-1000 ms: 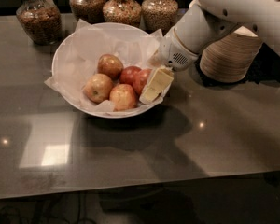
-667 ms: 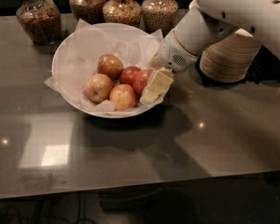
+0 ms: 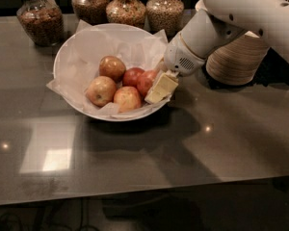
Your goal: Pick apple from white bowl
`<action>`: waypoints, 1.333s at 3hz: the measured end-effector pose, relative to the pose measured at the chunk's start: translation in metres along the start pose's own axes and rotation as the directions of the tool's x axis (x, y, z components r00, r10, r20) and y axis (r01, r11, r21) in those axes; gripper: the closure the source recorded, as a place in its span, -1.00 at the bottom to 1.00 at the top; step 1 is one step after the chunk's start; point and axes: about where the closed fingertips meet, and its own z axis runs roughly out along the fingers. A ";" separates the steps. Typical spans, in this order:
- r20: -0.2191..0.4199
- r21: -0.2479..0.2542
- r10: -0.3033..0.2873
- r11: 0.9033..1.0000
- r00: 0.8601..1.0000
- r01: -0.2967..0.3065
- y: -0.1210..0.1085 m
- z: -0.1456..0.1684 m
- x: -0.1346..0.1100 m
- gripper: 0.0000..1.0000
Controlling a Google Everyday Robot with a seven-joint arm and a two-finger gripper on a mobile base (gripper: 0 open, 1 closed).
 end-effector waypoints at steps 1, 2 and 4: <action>0.000 0.000 0.000 1.000 1.000 0.000 0.000 0.000 0.000 0.81; 0.012 0.002 -0.013 1.000 1.000 0.013 0.003 -0.004 -0.003 1.00; 0.183 0.025 -0.082 0.997 0.980 0.078 0.017 -0.057 -0.025 1.00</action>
Offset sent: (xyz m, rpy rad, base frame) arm -0.0053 -0.0015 0.0134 0.0224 -0.0262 0.0150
